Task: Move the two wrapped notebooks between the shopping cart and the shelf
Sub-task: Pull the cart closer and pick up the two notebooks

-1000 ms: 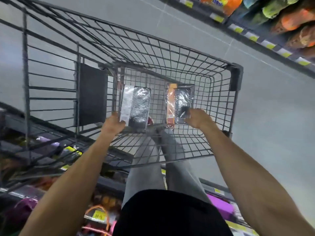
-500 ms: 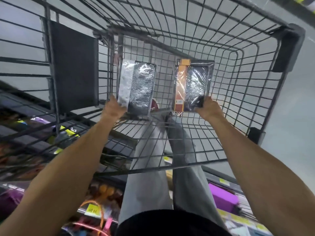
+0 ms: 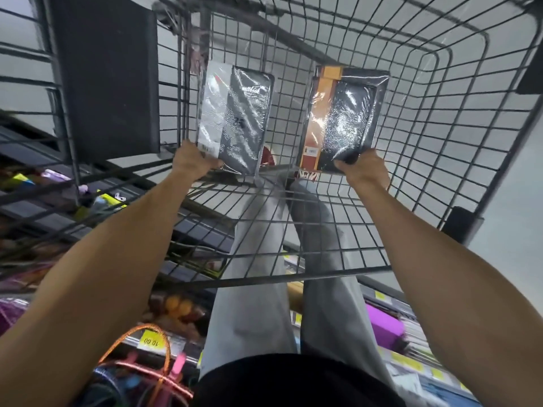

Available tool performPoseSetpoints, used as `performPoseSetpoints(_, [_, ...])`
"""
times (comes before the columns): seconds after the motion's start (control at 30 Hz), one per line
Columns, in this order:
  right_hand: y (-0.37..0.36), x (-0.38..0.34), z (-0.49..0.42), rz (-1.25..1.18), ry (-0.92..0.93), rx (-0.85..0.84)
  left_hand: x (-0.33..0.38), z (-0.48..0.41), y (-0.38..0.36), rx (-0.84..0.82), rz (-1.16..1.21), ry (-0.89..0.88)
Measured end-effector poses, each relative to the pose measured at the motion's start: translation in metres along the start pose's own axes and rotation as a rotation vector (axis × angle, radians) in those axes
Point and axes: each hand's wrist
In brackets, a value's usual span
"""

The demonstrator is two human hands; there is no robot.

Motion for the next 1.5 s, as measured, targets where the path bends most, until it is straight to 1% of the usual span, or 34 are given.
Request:
performPoseSetpoints(0.17, [-0.004, 0.001, -0.002, 0.005, 0.042, -0.009, -0.013, -0.007, 0.007, -0.056, 0.052, 0.027])
performPoseSetpoints(0.3, [-0.008, 0.003, -0.001, -0.094, 0.026, -0.023, -0.026, -0.013, 0.017, -0.078, 0.068, 0.005])
performPoseSetpoints(0.4, [-0.010, 0.001, 0.003, -0.158, -0.009, -0.034, -0.026, -0.008, 0.022, -0.070, 0.082, -0.007])
performPoseSetpoints(0.53, [-0.014, -0.011, 0.012, -0.236, -0.101, -0.021, -0.022, 0.001, 0.018, -0.046, 0.070, -0.011])
performPoseSetpoints(0.6, [-0.017, -0.011, 0.013, -0.261, -0.110, -0.023, -0.026, -0.001, 0.014, -0.049, 0.093, -0.020])
performPoseSetpoints(0.73, [-0.012, -0.005, 0.017, -0.258, -0.024, -0.043, -0.030, 0.005, 0.011, -0.094, 0.123, -0.014])
performPoseSetpoints(0.83, [-0.004, -0.001, 0.025, -0.226, 0.050, -0.075, -0.030, 0.012, 0.013, -0.077, 0.185, -0.045])
performPoseSetpoints(1.0, [0.017, 0.004, 0.051, -0.312, 0.121, -0.051, -0.026, 0.036, 0.025, -0.136, 0.458, -0.043])
performPoseSetpoints(1.1, [0.030, 0.002, 0.070, -0.437, 0.132, -0.001, -0.019, 0.058, 0.032, -0.172, 0.593, -0.112])
performPoseSetpoints(1.27, [0.053, -0.005, 0.109, -0.424, 0.228, 0.056, 0.003, 0.095, 0.040, -0.098, 0.637, -0.215])
performPoseSetpoints(1.4, [0.075, -0.007, 0.134, -0.479, 0.272, 0.064, 0.005, 0.121, 0.047, -0.060, 0.583, -0.267])
performPoseSetpoints(1.5, [0.089, 0.001, 0.155, -0.569, 0.302, 0.076, -0.004, 0.143, 0.053, -0.021, 0.611, -0.303])
Point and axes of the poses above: each hand's wrist, its own z-axis away from the middle knuckle, its own y-axis out of the back of the hand, x = y × z, and after that the axes turned 4 degrees about -x, right-handed
